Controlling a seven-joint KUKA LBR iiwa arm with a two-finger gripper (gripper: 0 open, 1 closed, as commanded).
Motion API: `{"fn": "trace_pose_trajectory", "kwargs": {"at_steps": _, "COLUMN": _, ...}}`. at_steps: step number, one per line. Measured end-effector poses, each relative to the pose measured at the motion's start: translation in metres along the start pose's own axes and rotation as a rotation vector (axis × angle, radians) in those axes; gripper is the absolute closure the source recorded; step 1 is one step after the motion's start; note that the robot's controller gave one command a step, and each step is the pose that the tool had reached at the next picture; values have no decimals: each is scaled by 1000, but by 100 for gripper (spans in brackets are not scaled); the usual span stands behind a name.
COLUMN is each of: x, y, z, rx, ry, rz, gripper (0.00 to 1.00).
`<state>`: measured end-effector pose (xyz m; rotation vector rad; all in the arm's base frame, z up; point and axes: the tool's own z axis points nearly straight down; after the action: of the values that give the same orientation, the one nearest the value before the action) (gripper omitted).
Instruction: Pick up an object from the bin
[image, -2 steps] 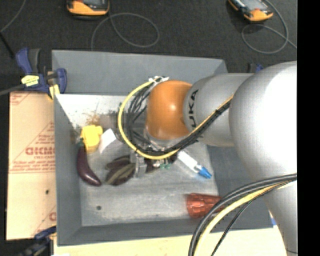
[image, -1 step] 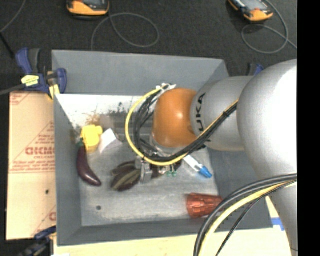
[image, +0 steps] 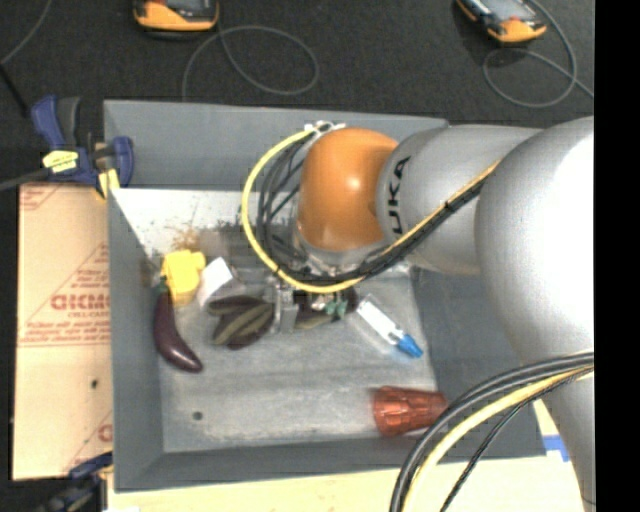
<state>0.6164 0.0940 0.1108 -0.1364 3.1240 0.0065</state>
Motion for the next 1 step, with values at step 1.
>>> {"fn": "trace_pose_trajectory", "kwargs": {"at_steps": 1, "x": 0, "y": 0, "z": 0, "rx": 0, "ry": 0, "rz": 1, "gripper": 100}}
